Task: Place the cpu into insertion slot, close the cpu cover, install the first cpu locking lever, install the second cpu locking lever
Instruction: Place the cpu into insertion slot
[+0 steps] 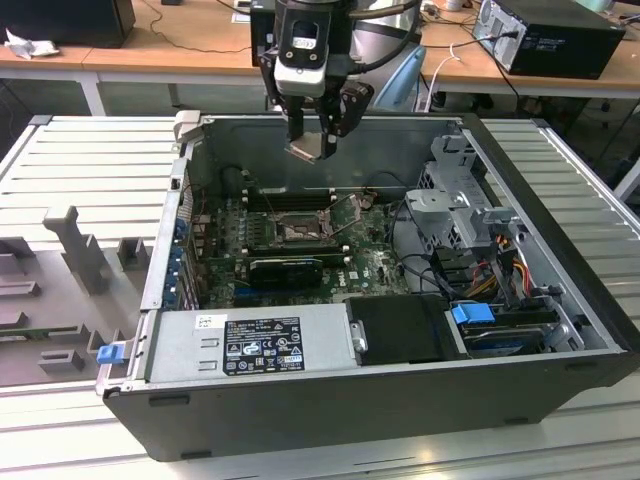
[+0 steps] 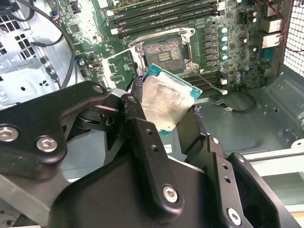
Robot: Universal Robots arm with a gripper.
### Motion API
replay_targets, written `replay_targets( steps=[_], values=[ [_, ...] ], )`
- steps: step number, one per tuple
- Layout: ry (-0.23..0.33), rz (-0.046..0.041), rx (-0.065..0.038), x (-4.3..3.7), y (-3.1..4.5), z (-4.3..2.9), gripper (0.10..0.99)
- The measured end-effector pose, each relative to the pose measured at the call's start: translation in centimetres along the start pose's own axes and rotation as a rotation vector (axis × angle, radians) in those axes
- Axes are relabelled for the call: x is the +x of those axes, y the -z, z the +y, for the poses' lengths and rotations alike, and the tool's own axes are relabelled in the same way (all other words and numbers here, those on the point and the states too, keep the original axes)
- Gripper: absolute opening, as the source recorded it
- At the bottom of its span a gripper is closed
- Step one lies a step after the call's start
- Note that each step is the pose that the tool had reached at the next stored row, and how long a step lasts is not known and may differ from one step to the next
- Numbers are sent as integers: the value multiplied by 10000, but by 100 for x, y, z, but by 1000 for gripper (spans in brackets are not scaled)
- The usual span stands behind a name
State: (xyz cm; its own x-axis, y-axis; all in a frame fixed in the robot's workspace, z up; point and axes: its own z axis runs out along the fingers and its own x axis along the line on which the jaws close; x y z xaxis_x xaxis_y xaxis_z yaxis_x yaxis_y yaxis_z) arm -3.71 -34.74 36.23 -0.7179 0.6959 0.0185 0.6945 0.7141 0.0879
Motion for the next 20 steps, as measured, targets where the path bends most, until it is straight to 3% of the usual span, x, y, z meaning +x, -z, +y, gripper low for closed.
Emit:
replay_targets(
  steps=[7, 20],
  values=[
    [-746, -65, -14, 0, -8, 0, 529],
    [-1013, -89, -19, 0, -14, -1, 529]
  ],
)
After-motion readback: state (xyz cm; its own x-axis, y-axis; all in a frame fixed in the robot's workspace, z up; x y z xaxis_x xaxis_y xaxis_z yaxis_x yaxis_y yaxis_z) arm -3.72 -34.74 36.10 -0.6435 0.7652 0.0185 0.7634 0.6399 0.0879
